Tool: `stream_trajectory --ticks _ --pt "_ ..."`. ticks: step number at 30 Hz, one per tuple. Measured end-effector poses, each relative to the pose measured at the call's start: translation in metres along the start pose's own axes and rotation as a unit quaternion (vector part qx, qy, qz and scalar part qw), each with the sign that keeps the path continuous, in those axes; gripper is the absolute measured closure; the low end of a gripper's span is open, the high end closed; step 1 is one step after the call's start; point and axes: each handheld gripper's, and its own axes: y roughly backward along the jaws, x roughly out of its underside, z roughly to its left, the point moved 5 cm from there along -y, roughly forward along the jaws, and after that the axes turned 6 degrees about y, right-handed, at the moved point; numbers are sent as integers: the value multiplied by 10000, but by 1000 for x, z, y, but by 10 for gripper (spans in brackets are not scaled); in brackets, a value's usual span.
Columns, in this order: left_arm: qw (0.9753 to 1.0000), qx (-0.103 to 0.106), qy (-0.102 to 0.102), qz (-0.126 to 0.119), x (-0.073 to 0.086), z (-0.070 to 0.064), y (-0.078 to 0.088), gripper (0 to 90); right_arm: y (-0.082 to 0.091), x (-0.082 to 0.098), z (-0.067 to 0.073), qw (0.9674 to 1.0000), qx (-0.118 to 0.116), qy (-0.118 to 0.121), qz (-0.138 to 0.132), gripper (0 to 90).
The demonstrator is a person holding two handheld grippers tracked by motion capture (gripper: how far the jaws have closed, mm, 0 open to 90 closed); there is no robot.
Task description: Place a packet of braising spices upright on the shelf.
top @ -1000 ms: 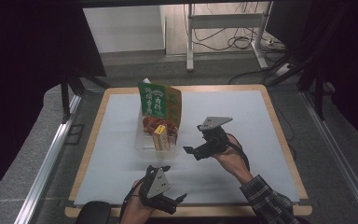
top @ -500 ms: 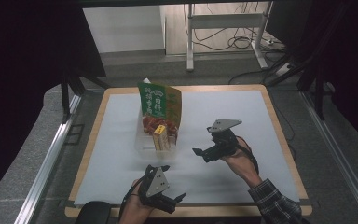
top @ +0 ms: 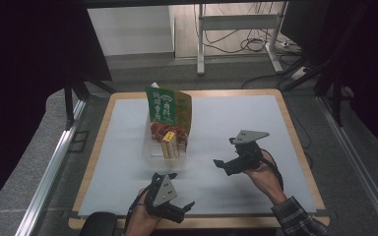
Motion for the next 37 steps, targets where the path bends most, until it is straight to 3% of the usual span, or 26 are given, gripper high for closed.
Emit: stream_trajectory --ticks 9,21,27,33,37 --pt "10000 -27 56 37 0 3 1 1 18 20 0 9998 189 -41 -93 5" --pt "9999 -9 76 80 1 3 -1 1 43 51 0 9980 624 -21 78 5" --pt "9999 -13 59 127 3 2 -2 1 51 66 0 9973 694 -110 215 5" --pt "9999 -14 31 164 3 2 -4 1 49 83 0 9956 693 -205 598 5" --pt "9998 -25 38 170 3 2 -4 1 49 81 1 9960 688 -182 546 5"
